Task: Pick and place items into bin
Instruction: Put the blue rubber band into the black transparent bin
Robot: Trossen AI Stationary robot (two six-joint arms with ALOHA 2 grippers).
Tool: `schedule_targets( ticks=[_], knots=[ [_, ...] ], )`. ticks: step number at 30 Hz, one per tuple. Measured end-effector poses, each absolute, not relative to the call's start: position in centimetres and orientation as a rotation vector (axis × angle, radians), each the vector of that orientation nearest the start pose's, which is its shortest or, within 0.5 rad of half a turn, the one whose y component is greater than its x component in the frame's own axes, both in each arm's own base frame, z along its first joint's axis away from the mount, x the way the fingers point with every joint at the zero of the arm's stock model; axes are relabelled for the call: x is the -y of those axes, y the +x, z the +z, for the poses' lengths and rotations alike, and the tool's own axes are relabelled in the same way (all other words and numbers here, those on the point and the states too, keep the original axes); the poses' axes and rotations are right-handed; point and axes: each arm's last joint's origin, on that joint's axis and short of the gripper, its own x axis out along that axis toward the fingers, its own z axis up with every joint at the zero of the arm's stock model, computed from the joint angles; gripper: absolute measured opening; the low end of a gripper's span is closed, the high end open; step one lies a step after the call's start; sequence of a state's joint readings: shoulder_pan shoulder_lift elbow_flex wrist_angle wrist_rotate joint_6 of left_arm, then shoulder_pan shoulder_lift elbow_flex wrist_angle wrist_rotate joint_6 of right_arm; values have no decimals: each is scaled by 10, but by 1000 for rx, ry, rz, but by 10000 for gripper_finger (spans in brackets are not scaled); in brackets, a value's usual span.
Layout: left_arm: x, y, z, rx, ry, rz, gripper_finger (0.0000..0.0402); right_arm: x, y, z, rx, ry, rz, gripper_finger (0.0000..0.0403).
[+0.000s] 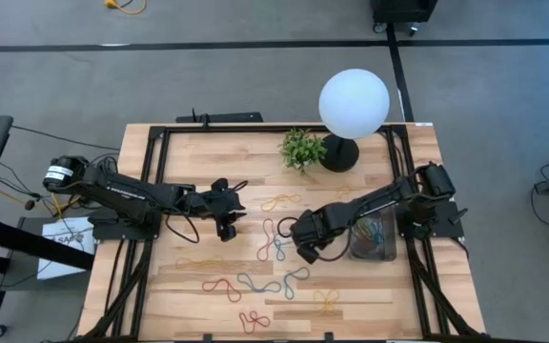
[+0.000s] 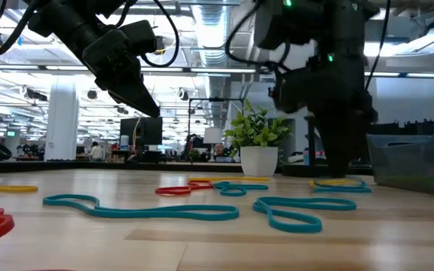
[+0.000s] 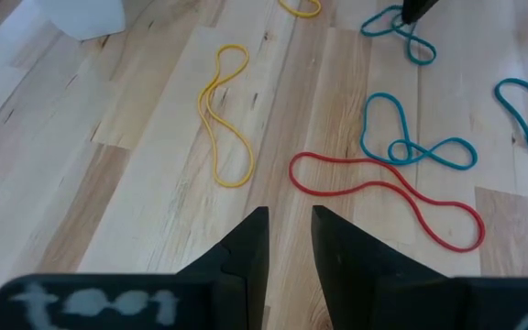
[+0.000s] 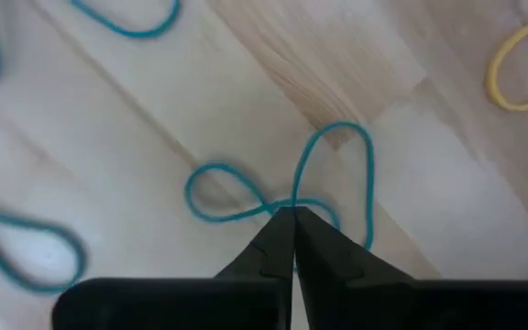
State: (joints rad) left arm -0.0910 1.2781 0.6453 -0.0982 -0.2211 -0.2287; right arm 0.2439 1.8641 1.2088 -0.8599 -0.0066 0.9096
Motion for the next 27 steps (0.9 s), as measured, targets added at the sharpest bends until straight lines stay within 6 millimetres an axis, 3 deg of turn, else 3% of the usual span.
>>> schedule_targets(
  ticks=[4,8,14,17,20,27],
  knots=[
    [16,248,196,-704,-105,206,76,-88,332,187,-1461,477,-450,3],
    [16,248,196,-704,-105,205,76,-93,334,219,-1444,368,-523,1],
    [16,248,196,-706,-105,204,76,-94,309,264,-1473,180,-854,1],
    [16,248,196,-706,-106,202,76,-96,301,276,-1388,236,-812,1],
    [16,247,195,-720,-103,204,76,-97,288,287,-1340,281,-892,0],
    [16,246,194,-726,-101,205,76,-106,254,280,-1297,326,-928,0]
  ],
)
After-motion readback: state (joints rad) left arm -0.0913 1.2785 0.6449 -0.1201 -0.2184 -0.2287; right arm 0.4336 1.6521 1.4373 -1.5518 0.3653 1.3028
